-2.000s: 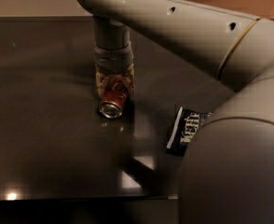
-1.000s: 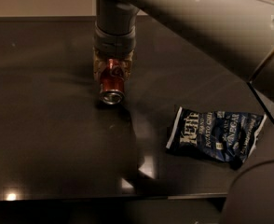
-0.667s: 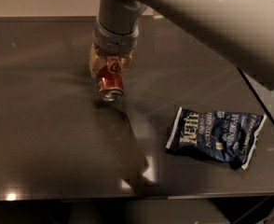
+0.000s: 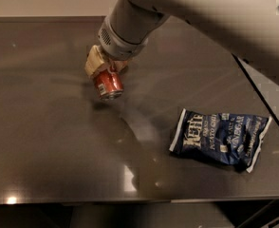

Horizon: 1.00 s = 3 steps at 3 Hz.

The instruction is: Place coke can upright

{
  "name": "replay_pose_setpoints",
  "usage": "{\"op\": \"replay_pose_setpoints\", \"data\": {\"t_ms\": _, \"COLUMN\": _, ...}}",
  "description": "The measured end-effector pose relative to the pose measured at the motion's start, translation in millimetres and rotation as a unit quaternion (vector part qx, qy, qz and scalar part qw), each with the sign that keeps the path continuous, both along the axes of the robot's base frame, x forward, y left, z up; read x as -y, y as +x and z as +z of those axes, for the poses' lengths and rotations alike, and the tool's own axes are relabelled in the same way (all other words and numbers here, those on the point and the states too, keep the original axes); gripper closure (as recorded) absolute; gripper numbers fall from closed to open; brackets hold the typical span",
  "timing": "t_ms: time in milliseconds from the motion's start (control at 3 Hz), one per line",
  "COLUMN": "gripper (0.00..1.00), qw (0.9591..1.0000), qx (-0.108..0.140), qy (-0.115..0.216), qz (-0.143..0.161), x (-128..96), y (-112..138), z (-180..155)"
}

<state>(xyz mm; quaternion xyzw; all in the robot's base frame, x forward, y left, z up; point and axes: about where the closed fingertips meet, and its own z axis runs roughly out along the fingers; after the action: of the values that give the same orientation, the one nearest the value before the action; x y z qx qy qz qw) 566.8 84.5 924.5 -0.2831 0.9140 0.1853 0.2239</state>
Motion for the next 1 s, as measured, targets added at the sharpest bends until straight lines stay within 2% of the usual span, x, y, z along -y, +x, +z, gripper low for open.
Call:
{"op": "replay_pose_setpoints", "data": {"t_ms": 333, "gripper": 1.0, "qw": 0.9971, "qx": 0.048, "qy": 0.049, "qz": 0.032, "x": 9, "y": -3, "z": 11}}
{"op": "replay_pose_setpoints", "data": {"t_ms": 667, "gripper": 1.0, "qw": 0.9893, "qx": 0.083, "qy": 0.109, "qz": 0.051, "x": 23, "y": -5, "z": 24}}
{"op": "replay_pose_setpoints", "data": {"t_ms": 1000, "gripper": 1.0, "qw": 0.9792, "qx": 0.101, "qy": 0.16, "qz": 0.073, "x": 38, "y": -6, "z": 28}}
